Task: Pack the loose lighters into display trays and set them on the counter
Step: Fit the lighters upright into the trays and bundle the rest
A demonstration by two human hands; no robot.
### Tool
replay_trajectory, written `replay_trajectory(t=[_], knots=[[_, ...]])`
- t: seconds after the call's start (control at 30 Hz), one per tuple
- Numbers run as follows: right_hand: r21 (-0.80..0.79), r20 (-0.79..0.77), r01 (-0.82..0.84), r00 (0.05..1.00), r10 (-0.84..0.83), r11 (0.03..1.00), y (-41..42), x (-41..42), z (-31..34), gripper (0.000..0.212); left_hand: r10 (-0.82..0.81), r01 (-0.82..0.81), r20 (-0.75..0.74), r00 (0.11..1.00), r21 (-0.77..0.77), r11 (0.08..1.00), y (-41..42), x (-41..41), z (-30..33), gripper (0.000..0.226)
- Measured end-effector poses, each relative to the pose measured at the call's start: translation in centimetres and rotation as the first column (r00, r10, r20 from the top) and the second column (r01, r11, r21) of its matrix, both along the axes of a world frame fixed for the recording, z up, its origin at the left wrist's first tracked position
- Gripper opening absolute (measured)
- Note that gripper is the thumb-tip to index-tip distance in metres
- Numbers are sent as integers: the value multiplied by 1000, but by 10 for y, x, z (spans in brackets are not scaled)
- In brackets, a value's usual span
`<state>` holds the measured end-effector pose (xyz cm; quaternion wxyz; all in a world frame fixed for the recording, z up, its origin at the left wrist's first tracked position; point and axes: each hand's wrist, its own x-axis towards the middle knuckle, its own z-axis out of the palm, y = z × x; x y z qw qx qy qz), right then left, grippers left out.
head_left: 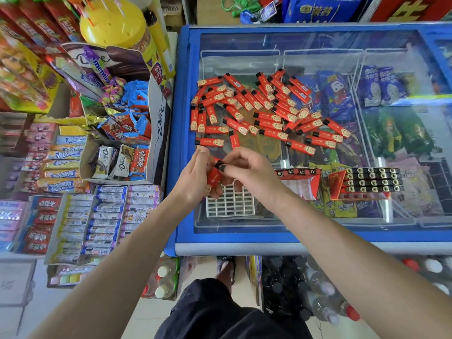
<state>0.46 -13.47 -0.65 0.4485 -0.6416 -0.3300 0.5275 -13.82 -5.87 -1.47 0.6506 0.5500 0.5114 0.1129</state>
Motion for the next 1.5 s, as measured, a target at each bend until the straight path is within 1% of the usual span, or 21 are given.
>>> replay_trajectory(t=[0.07,0.1,0.17,0.23,0.33,0.4,0.5,0.57,0.63,0.73,0.87,1.07,1.17,1.27,1.37,1.5], knots=[[3,-4,60,998,-60,998,-2,5,-2,7,11,9,-96,995,209,978,1,-3,-5,32],[11,33,92,995,-92,996,-3,8,-4,8,16,30,-140,990,314,949,2,-4,-7,26],[53,191,105,975,-114,993,-6,14,-10,11,13,83,-211,977,439,894,4,-6,-9,19],[100,395,2,918,-42,995,-10,20,-17,12,-17,143,-261,965,473,869,6,-7,-9,19],[123,649,-225,755,93,967,-14,20,-31,13,-119,270,-313,942,499,824,10,-8,-16,23],[129,749,-313,652,114,941,-14,17,-39,16,-163,346,-371,914,507,789,13,-8,-24,26],[117,835,-375,539,113,920,-14,10,-50,16,-189,404,-426,885,499,767,16,-9,-32,25],[92,873,-396,473,117,914,-13,6,-57,13,-192,420,-445,875,498,759,18,-9,-35,22],[87,896,-400,431,103,912,-12,3,-62,13,-190,423,-453,871,495,759,19,-9,-37,19],[114,907,-381,418,61,918,-9,0,-61,13,-197,426,-449,872,495,757,21,-9,-38,16],[103,912,-381,405,66,919,-7,2,-62,15,-196,423,-451,871,485,765,22,-9,-40,16],[78,932,-392,354,72,917,-8,4,-66,6,-189,417,-450,873,485,769,22,-8,-41,17],[62,951,-413,300,71,908,-7,3,-68,11,-187,417,-453,871,483,770,22,-7,-41,17],[64,961,-442,269,64,895,-7,1,-67,14,-183,418,-464,867,474,775,22,-5,-38,19],[45,964,-449,254,79,892,-6,0,-65,16,-182,424,-481,858,461,780,20,-1,-36,20],[58,965,-441,256,63,896,-4,1,-63,19,-190,429,-483,855,453,781,22,-1,-36,20]])
